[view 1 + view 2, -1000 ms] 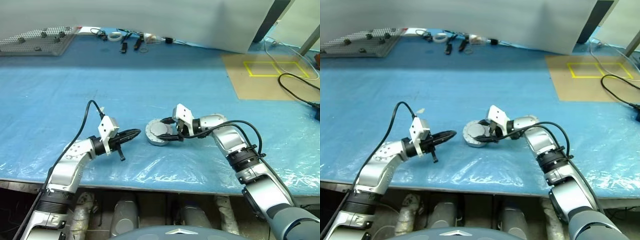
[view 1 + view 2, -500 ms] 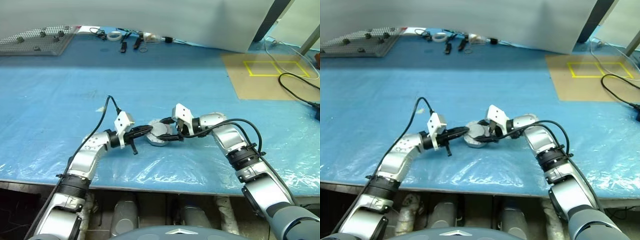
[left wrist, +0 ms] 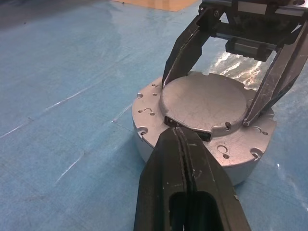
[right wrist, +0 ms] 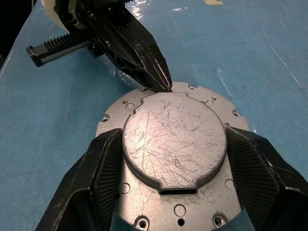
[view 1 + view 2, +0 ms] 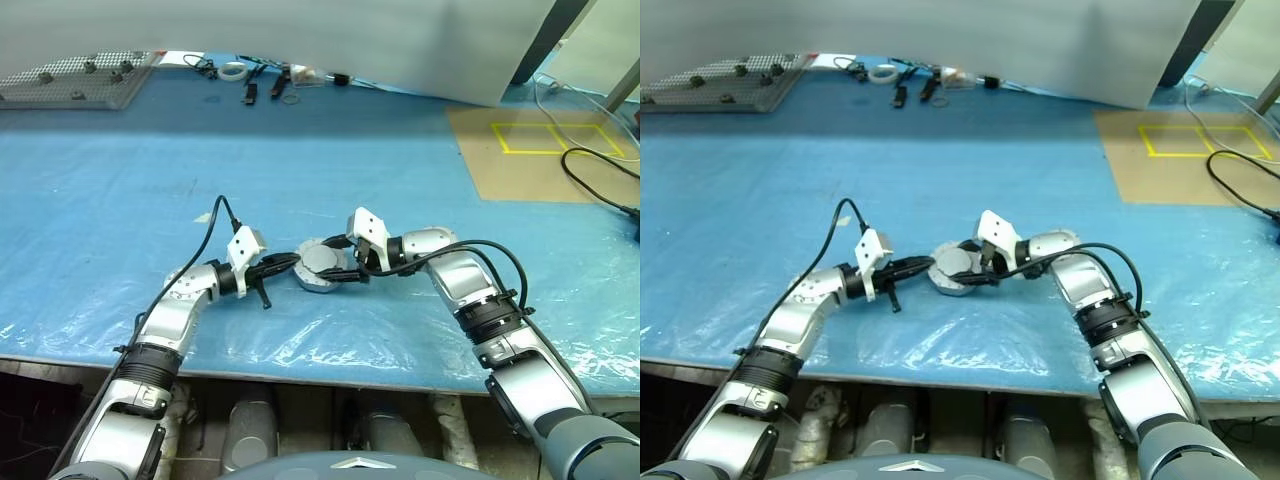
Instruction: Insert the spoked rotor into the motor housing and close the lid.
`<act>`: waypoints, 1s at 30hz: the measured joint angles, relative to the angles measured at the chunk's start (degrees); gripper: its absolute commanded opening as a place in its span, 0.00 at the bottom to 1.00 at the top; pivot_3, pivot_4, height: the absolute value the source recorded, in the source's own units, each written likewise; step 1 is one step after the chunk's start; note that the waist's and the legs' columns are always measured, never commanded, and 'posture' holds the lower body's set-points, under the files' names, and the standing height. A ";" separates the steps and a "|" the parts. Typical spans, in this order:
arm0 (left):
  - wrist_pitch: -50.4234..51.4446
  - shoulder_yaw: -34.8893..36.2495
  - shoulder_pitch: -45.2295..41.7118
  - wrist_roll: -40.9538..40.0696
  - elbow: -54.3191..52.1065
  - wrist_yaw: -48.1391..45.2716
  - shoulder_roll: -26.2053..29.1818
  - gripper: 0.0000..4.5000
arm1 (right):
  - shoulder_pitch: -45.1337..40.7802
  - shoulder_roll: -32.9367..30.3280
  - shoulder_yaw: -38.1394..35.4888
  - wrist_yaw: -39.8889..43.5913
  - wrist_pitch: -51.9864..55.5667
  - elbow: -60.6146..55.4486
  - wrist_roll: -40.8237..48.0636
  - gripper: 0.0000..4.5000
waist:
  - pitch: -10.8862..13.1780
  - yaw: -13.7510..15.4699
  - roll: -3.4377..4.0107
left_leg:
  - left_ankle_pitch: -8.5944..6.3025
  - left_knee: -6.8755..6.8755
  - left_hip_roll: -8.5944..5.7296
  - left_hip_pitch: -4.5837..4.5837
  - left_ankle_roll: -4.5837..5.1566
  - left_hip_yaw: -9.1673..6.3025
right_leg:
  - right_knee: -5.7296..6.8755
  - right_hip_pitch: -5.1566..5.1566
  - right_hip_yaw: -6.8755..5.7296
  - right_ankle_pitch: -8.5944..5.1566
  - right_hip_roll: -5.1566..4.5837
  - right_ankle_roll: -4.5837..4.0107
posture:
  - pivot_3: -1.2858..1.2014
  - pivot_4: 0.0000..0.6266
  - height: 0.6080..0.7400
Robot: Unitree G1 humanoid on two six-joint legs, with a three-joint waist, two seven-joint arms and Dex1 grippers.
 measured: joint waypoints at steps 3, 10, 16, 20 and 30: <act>-0.34 -0.15 -0.07 0.31 0.14 -0.07 -0.51 0.00 | 0.07 -0.15 -0.09 0.00 0.46 -0.31 0.00 0.66 | 0.00 0.11 0.00 | 0.00 -0.01 0.00 0.00 0.00 0.00 | -0.03 0.01 0.00 0.00 0.00 0.00 | 0.52 0.24 1.00; -0.83 -0.63 -0.13 0.96 0.05 -0.09 -0.90 0.00 | 0.44 -0.10 -0.70 -0.72 1.41 -0.63 0.02 0.95 | 0.00 0.57 0.00 | 0.00 -0.10 0.00 0.02 -0.01 0.01 | -0.12 0.02 0.00 0.00 0.00 0.00 | 0.52 0.24 1.00; -0.81 -0.67 -0.15 0.93 -0.52 -0.62 -0.62 0.00 | 0.43 0.08 -1.82 -1.32 4.17 -2.00 1.15 1.00 | 0.00 0.93 0.00 | 0.00 -0.38 -0.03 -0.02 0.00 0.05 | -0.42 0.00 0.00 0.00 0.00 0.01 | 0.52 0.24 1.00; -0.61 -0.66 -0.13 0.92 -1.05 -0.93 -0.46 0.00 | 0.58 0.07 -2.44 -1.62 6.42 -4.36 2.06 1.00 | 0.00 0.97 0.01 | 0.06 -0.42 -0.03 -0.40 0.09 0.07 | -0.44 -0.34 -0.03 0.02 0.00 0.02 | 0.52 0.24 1.00; 0.39 -0.62 -0.20 0.91 -1.46 -0.88 -0.59 0.00 | 1.30 -1.84 -9.53 -2.17 17.42 -15.09 10.78 1.00 | 0.01 0.96 0.02 | 0.09 -0.48 -0.02 -0.58 0.15 0.07 | -0.47 -0.50 -0.08 0.02 0.00 0.02 | 0.52 0.24 1.00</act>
